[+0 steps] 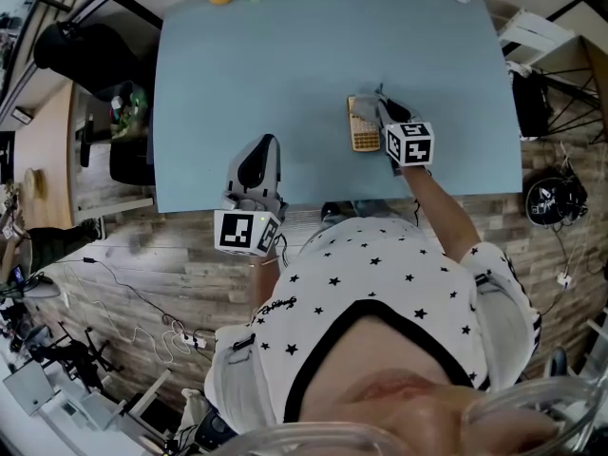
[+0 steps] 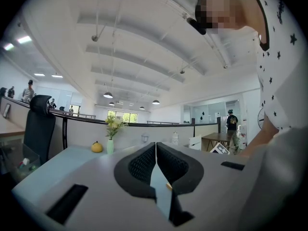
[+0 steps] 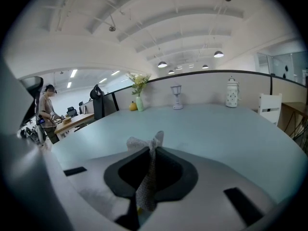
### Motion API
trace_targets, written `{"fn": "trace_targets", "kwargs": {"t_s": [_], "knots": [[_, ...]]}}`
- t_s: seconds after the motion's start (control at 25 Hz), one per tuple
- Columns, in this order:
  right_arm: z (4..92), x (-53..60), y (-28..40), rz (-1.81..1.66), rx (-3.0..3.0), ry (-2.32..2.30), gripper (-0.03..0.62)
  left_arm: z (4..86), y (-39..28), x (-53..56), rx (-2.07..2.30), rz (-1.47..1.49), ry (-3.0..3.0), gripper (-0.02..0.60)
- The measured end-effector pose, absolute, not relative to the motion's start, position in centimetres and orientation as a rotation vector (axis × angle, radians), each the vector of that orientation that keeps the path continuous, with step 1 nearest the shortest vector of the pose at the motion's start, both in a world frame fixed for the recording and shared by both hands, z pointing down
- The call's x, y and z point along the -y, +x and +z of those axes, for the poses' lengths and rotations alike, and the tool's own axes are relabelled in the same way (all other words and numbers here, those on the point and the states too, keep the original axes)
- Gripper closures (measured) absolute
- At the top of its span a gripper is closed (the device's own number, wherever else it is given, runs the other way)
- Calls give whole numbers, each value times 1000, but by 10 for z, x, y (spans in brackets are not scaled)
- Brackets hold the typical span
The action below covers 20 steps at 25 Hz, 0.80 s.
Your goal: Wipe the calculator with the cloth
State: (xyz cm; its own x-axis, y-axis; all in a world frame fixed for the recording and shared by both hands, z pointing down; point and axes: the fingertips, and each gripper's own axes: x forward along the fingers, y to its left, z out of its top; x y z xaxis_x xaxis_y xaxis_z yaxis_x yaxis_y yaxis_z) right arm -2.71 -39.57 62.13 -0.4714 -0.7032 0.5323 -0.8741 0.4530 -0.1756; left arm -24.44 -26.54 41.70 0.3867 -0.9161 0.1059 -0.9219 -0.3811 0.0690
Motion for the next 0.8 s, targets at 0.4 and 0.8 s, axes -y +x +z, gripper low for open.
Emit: {"fn": "trace_targets", "kwargs": {"t_s": [0.4, 0.8], "knots": [[629, 363, -89, 586, 2402, 1075, 562, 416, -254, 254, 1724, 79, 2484, 551], [648, 353, -99, 567, 2362, 999, 562, 414, -263, 250, 1755, 86, 2461, 551]]}}
